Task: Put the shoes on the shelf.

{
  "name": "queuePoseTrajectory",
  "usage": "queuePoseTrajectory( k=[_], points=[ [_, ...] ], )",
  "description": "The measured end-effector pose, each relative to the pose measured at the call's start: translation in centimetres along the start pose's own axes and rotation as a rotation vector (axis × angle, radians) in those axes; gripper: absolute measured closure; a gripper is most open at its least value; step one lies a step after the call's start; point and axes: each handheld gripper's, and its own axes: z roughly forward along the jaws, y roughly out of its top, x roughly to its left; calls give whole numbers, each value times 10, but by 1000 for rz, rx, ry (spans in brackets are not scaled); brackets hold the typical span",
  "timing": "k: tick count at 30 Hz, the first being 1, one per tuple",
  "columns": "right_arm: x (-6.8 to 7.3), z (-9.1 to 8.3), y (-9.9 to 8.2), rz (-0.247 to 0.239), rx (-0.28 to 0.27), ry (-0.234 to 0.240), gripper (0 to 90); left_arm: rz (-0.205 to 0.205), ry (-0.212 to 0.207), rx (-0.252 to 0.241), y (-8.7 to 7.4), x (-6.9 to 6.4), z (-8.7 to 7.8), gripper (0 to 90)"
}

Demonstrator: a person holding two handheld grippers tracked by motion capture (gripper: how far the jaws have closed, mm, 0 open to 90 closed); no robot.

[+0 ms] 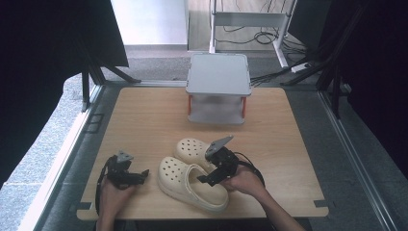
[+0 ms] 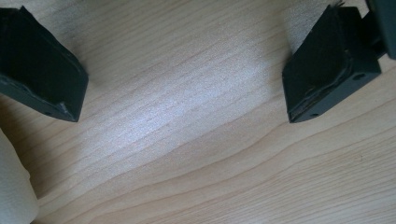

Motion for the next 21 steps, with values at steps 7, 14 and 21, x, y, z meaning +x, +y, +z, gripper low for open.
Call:
queuePoseTrajectory(
  k=[7,14,21],
  points=[
    [-3,19,6,12,33,-19,245,-2,-1,-1,0,0,0,3],
    [0,33,16,-1,76,-94,444,-1,-1,-1,0,0,0,4],
    [-1,35,17,27,110,-69,654,-1,-1,-2,0,0,0,4]
  ],
)
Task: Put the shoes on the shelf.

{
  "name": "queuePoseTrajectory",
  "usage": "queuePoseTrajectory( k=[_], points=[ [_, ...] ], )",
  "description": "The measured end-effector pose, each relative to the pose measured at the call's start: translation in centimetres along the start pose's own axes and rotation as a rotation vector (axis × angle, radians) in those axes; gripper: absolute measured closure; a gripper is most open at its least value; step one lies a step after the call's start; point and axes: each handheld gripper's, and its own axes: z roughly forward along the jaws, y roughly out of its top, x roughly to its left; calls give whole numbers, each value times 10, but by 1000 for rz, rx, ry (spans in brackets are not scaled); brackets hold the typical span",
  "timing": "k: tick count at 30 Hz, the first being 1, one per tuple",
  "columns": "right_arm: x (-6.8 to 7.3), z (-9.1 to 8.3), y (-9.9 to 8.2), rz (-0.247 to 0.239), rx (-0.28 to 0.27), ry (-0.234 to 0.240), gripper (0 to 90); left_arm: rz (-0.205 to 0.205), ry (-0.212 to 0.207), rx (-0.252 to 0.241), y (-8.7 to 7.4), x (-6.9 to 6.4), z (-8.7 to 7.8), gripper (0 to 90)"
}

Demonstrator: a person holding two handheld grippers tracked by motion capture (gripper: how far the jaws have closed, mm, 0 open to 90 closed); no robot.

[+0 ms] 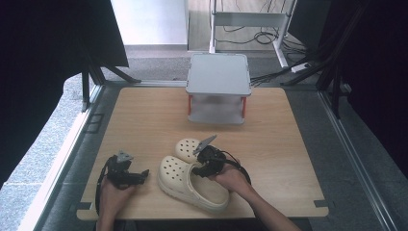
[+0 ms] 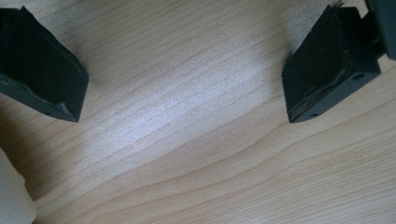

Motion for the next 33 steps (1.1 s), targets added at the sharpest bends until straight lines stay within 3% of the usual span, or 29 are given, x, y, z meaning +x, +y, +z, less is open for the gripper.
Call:
queuePoseTrajectory(
  k=[7,15,22,33],
  points=[
    [2,-5,1,18,6,0,659,2,0,1,0,0,0,5],
    [0,-28,2,53,-29,3,659,2,0,1,0,0,0,5],
    [-11,-57,-2,116,-60,-43,658,6,0,3,0,0,0,1],
    [-29,-87,-6,202,-96,-109,657,3,0,5,1,0,1,0]
  ],
)
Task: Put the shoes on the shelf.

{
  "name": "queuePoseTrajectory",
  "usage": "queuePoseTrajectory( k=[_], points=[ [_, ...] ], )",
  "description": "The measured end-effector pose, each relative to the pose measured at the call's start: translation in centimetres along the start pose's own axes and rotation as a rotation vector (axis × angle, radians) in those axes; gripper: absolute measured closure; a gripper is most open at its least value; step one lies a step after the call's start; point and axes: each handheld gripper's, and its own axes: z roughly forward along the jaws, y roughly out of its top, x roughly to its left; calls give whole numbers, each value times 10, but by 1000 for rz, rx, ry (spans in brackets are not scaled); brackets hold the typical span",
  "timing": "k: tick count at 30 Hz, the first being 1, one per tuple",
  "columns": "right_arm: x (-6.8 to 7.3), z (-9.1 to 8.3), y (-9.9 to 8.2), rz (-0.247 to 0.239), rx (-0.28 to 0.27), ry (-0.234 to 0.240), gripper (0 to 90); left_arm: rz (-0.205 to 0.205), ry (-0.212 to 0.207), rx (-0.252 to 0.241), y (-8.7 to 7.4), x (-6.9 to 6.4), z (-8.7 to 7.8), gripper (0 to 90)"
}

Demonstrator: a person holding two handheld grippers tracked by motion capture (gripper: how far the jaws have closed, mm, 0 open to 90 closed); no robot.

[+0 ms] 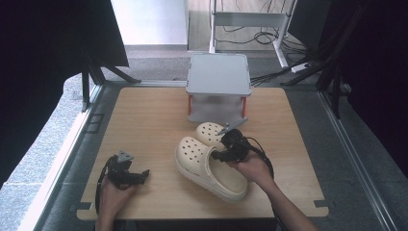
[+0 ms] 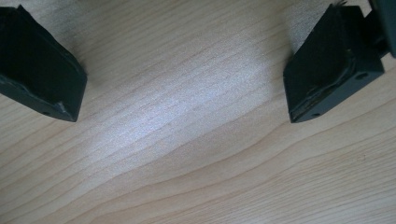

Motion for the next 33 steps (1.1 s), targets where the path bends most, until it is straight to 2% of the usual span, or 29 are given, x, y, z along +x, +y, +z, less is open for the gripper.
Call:
queuePoseTrajectory(
  k=[3,4,11,16,26,33],
  points=[
    [-4,-4,1,11,-3,-13,657,1,0,0,0,0,0,0],
    [-7,-8,3,31,-5,-31,657,3,-1,1,0,0,0,0],
    [-17,-24,11,79,-17,-93,656,0,-1,1,0,0,0,0],
    [-23,-36,20,92,-26,-131,655,0,0,1,0,0,0,0],
    [-34,-57,37,126,-42,-168,654,3,0,1,0,0,0,0],
    [-43,-74,58,151,-51,-206,654,3,0,1,0,0,0,0]
  ],
)
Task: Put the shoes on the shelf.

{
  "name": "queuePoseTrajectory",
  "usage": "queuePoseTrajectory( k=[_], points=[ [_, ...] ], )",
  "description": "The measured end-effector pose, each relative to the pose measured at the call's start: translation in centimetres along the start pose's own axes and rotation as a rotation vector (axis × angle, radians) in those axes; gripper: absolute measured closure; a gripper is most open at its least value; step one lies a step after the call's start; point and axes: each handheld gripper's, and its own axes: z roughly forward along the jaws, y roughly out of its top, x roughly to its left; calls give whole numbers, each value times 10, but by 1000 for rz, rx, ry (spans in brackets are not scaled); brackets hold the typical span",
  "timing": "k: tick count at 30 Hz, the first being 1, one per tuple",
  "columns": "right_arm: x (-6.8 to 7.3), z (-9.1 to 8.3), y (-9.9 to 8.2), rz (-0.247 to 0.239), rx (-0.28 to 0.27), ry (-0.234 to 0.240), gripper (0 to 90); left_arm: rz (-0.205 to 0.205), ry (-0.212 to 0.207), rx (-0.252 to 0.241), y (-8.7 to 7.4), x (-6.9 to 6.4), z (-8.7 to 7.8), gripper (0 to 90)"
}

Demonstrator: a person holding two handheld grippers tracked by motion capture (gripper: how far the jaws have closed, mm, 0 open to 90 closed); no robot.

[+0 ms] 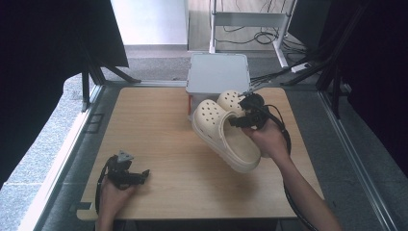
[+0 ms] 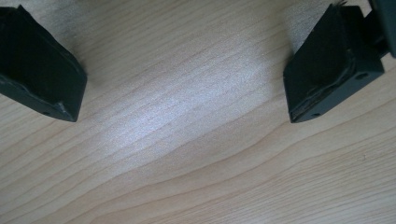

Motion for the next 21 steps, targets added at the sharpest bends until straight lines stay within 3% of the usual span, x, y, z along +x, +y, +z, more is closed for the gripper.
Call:
queuePoseTrajectory(
  k=[14,21],
  points=[
    [-12,0,49,65,-16,-48,655,-1,-5,4,0,0,0,0],
    [-23,13,82,137,-16,-104,655,1,-4,3,0,0,0,0]
  ],
)
